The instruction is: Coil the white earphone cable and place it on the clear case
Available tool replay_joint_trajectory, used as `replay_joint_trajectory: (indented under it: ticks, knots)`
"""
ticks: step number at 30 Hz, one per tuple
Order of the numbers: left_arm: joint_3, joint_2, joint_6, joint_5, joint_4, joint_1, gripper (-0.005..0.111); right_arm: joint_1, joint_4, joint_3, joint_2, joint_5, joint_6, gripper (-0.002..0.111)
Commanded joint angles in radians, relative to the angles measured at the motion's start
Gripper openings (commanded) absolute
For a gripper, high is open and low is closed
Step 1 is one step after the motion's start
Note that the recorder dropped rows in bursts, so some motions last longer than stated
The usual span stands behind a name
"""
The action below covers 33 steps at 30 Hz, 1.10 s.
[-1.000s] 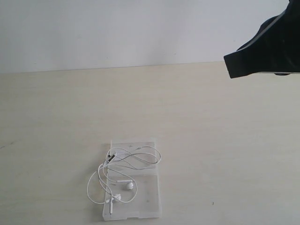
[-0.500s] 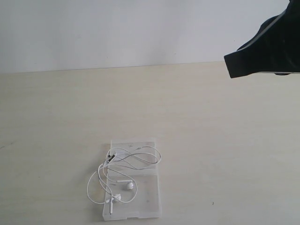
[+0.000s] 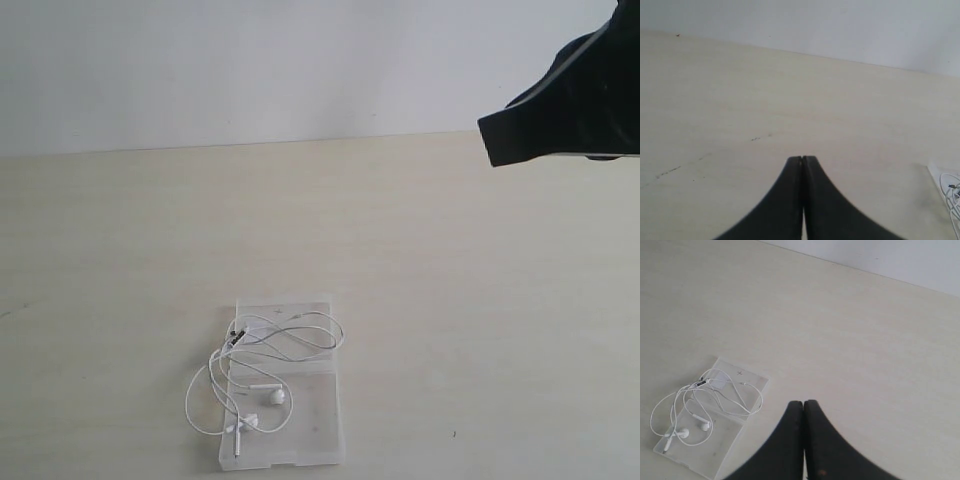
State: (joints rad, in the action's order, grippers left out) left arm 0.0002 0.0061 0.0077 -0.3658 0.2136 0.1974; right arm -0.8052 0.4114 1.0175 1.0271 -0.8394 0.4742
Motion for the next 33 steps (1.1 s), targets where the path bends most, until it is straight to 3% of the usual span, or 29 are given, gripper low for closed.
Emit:
replay_joint_trajectory:
  ticks: [1,15,19,21,23,26,30,33]
  knots:
    - [0.0,-0.006,0.0,0.006,-0.002,0.002,0.0,0.002,0.006,-0.005,-0.003,0.011,0.0,0.0]
    - [0.0,-0.006,0.0,0.006,-0.002,0.002,0.0,0.002,0.063,-0.005,-0.015,0.026,-0.002,0.0]
    - [0.0,-0.006,0.0,0.006,-0.002,0.002,0.0,0.009,0.083,-0.005,-0.15,-0.006,-0.021,0.0]
    - [0.0,-0.006,0.0,0.006,-0.002,0.002,0.0,0.06,0.068,-0.014,-0.23,0.02,-0.019,0.0]
    - [0.0,-0.006,0.0,0.006,-0.002,0.002,0.0,0.125,0.056,-0.064,-0.304,0.156,-0.019,0.0]
    - [0.0,-0.006,0.0,0.006,-0.002,0.002,0.0,0.248,-0.022,-0.27,-0.454,0.447,-0.019,0.0]
    - [0.0,-0.006,0.0,0.006,-0.002,0.002,0.0,0.364,-0.147,-0.574,-0.658,0.652,-0.019,0.0]
    - [0.0,-0.006,0.0,0.006,-0.002,0.002,0.0,0.408,-0.189,-0.701,-0.758,0.77,-0.019,0.0]
